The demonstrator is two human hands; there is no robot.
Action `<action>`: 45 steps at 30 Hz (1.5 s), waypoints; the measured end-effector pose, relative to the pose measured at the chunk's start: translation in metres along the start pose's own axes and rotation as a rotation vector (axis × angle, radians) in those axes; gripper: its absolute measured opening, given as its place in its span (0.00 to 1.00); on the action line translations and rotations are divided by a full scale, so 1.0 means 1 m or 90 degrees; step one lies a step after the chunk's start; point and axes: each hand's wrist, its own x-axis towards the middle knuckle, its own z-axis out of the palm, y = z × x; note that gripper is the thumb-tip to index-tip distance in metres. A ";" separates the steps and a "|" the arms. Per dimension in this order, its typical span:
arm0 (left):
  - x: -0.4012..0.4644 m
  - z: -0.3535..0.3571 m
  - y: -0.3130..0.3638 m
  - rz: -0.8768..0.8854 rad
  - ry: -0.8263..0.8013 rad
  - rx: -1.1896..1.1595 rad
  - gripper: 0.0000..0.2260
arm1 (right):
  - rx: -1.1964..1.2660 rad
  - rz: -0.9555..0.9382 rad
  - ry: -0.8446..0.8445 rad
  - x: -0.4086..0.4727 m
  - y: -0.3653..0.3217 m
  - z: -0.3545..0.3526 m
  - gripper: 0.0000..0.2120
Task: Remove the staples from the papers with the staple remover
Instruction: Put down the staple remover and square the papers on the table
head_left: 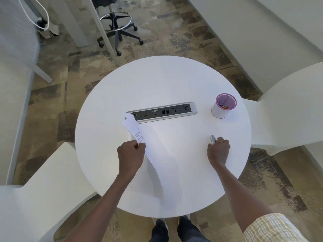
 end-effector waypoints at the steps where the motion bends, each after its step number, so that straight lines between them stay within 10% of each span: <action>1: 0.000 -0.005 0.001 0.006 0.004 -0.003 0.16 | 0.004 -0.008 0.012 -0.002 -0.002 -0.001 0.19; 6: 0.001 -0.034 0.005 0.039 0.026 -0.031 0.16 | 0.164 -0.171 -0.001 -0.029 -0.039 0.004 0.15; 19: 0.007 -0.110 -0.006 0.090 -0.225 -0.330 0.09 | 0.544 -0.104 -0.683 -0.099 -0.120 0.024 0.27; 30: 0.053 -0.114 -0.078 -0.042 -0.178 -0.262 0.05 | 0.497 -0.049 -0.425 -0.108 -0.127 0.023 0.11; 45: 0.093 -0.010 -0.110 -0.112 0.018 -0.109 0.05 | 0.305 -0.071 -0.219 -0.094 -0.122 0.062 0.20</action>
